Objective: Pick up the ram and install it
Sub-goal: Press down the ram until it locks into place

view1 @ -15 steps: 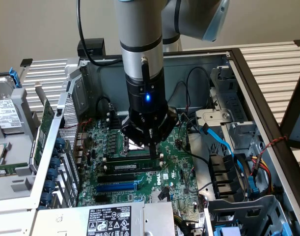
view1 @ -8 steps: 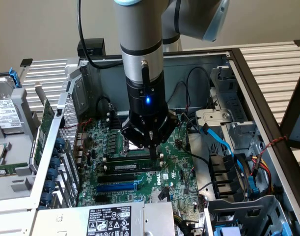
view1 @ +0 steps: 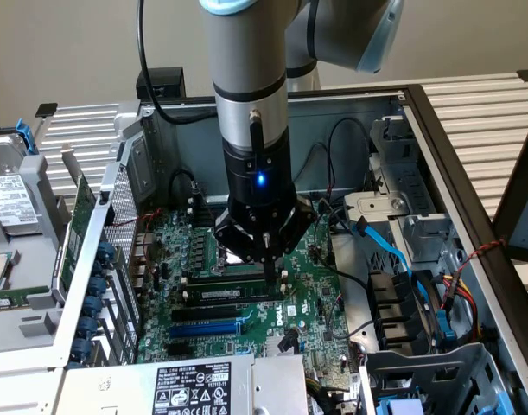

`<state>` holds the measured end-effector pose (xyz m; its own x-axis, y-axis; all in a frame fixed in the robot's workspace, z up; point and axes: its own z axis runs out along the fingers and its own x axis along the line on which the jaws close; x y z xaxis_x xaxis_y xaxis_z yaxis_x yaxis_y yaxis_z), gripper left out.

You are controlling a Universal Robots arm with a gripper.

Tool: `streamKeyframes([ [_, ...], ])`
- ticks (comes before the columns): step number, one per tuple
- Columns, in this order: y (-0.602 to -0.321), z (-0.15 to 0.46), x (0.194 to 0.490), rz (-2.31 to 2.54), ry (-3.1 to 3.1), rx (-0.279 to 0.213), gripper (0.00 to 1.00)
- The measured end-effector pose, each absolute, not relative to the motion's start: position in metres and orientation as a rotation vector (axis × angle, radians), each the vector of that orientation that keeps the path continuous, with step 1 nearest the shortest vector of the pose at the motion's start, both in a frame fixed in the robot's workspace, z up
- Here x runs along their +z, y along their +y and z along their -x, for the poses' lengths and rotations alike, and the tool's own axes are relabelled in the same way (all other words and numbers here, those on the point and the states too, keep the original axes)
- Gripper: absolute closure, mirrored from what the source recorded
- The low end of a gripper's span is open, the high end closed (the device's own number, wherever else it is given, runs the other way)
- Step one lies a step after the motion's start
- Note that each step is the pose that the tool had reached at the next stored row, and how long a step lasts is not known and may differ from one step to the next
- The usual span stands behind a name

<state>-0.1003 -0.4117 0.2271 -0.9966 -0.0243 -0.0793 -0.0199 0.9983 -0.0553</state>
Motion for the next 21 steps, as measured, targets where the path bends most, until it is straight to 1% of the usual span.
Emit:
streamKeyframes([
  [5,-0.411,0.101,0.228,0.030,3.060,-0.075,0.89],
  [14,-0.412,0.114,0.259,0.020,3.061,-0.058,0.89],
  [21,-0.412,0.125,0.267,0.015,3.061,-0.057,0.89],
])
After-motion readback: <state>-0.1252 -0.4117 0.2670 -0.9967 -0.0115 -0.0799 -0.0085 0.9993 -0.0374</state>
